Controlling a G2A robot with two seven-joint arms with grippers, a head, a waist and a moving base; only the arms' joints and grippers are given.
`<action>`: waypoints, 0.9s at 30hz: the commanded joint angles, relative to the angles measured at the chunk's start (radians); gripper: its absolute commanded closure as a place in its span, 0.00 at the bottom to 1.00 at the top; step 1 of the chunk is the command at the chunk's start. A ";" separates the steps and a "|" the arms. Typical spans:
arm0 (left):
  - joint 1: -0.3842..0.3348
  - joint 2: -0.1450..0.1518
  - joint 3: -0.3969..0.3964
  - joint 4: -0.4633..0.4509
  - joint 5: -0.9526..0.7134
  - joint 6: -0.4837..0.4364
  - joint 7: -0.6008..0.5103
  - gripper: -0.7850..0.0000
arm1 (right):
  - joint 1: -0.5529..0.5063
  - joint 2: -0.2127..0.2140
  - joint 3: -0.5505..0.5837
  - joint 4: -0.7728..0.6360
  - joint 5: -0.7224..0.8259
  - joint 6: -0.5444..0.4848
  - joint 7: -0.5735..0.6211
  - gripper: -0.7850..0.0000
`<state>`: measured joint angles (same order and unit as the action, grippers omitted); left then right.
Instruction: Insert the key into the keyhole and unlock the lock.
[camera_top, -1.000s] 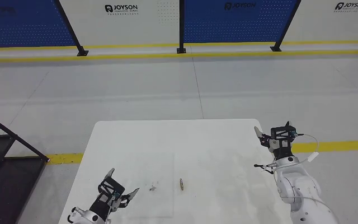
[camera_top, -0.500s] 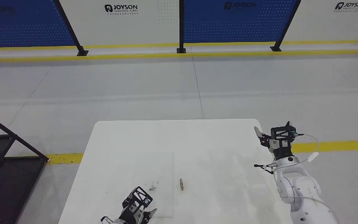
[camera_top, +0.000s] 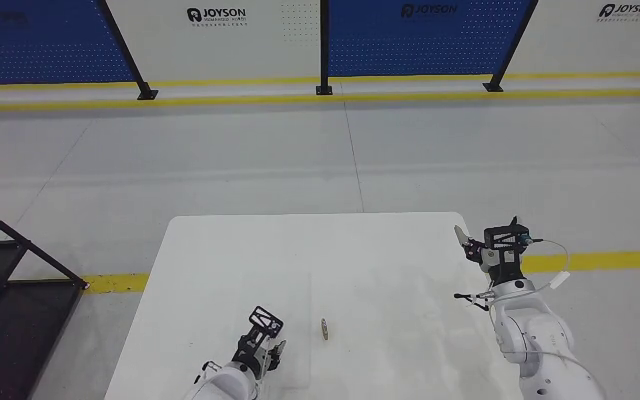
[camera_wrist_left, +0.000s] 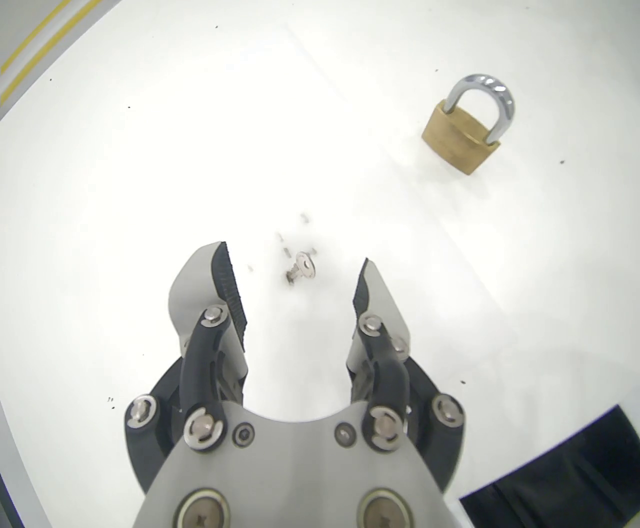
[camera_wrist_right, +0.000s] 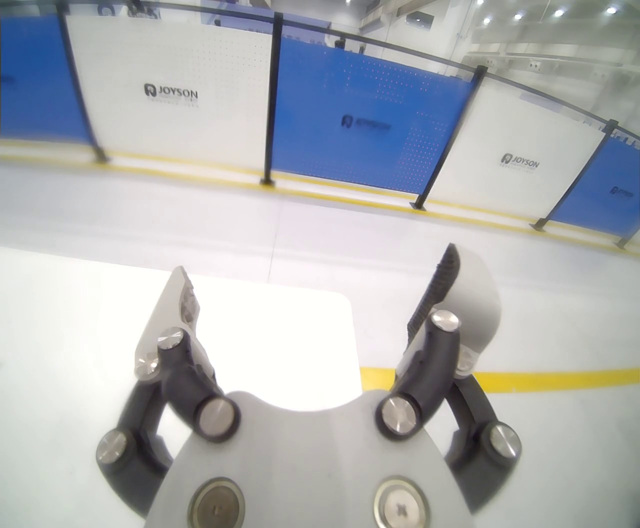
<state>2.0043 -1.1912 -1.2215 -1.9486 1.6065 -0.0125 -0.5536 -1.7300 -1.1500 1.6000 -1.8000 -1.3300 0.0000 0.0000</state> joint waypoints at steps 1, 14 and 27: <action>-0.016 -0.003 0.012 0.017 0.002 0.013 -0.004 0.34 | 0.000 0.000 0.000 0.000 0.000 0.000 0.000 0.00; -0.045 -0.008 0.047 0.054 0.030 0.045 -0.013 0.54 | 0.000 0.000 0.000 0.000 0.000 0.000 0.000 0.00; -0.072 -0.011 0.052 0.089 0.019 0.046 -0.009 0.60 | 0.000 0.000 0.000 0.000 0.000 0.000 0.000 0.00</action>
<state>1.9343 -1.2017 -1.1710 -1.8611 1.6258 0.0344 -0.5625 -1.7300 -1.1500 1.6000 -1.8000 -1.3300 0.0000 0.0000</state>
